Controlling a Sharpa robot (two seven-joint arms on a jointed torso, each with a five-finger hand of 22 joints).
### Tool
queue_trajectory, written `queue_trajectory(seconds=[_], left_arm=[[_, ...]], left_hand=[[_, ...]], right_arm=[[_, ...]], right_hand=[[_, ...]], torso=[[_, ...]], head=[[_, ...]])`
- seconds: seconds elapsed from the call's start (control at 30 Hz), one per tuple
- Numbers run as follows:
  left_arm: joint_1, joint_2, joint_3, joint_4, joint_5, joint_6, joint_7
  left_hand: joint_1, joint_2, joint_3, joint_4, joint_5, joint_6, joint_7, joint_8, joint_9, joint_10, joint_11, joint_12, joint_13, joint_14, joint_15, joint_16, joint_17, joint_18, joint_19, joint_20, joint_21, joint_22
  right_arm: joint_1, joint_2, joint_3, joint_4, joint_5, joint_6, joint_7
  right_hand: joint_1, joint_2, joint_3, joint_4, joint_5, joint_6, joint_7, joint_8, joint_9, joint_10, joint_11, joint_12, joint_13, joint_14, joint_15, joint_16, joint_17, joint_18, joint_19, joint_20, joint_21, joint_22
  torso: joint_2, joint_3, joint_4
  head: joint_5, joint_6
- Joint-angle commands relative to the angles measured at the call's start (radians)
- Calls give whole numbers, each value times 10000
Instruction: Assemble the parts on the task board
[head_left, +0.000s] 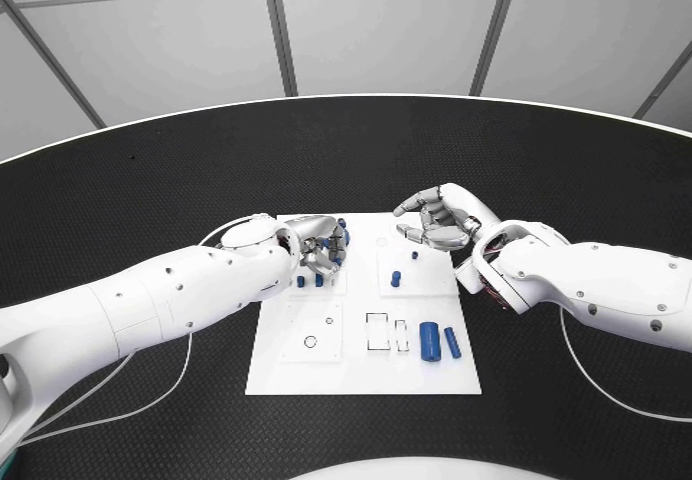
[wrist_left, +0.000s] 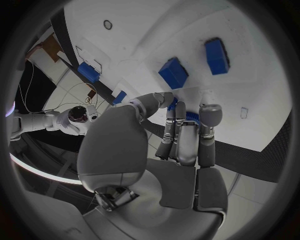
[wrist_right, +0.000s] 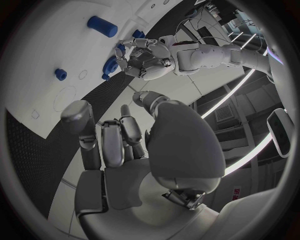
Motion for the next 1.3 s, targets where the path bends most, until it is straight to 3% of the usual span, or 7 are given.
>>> queue_trajectory(seconds=[0.03,0.4,0.63,0.8,0.9,1.3], left_arm=[[2,-88,3,104,39,-41,-2],[23,-433,51,508,132,-137,-36],[66,-674,228,780,189,-163,-90],[156,-925,452,1032,252,-165,-151],[240,-1074,524,1146,334,-141,-198],[365,-1464,593,1171,575,-9,-293]], left_hand=[[49,30,55,-23,-41,76,17,-43,13,46,2,-57,-7,63,-14,25,37,-170,82,17,46,9],[56,20,56,-33,-38,122,14,-77,16,90,-3,-81,-14,68,-19,21,5,-185,125,11,89,84],[52,11,48,-34,-42,167,10,-101,20,130,-9,-101,-18,69,-24,16,-32,-194,154,7,117,132],[55,9,46,-36,-43,193,6,-115,23,154,-14,-112,-21,70,-28,12,-52,-199,170,4,133,159],[53,-2,39,-39,-45,212,3,-127,25,171,-17,-122,-23,73,-31,10,-63,-203,184,1,146,183],[54,-10,34,-42,-46,233,-1,-140,27,191,-21,-133,-26,76,-34,8,-73,-205,193,-1,155,195]], right_arm=[[0,-2,0,-5,0,0,2],[0,-5,0,-23,0,4,9],[-1,-4,0,-38,0,4,16],[-1,4,0,-60,0,3,22],[-1,8,0,-75,0,3,25],[-2,4,-1,-98,0,4,21]], right_hand=[[-112,24,1,-43,37,5,13,29,-16,-24,-7,27,15,427,-59,-37,17,159,-33,27,49,17],[-112,24,1,-43,37,5,13,29,-16,-24,-7,27,15,427,-59,-37,17,159,-33,27,49,17],[-112,24,1,-43,37,5,13,29,-16,-24,-7,27,15,427,-59,-37,17,159,-33,27,49,17],[-112,24,1,-43,37,5,13,29,-16,-24,-7,27,15,427,-59,-37,17,159,-33,27,49,17],[-112,24,1,-43,37,5,13,29,-16,-24,-7,27,15,427,-59,-37,17,159,-33,27,49,17],[-130,23,17,-71,39,0,14,30,-19,-24,-7,28,14,430,-60,-32,29,157,-29,26,58,28]], torso=[[-10,5,0],[-11,-2,8],[-13,-1,9],[-17,3,15],[-28,4,18],[-3,12,7]], head=[[-5,10],[7,53],[17,72],[46,109],[58,111],[97,136]])
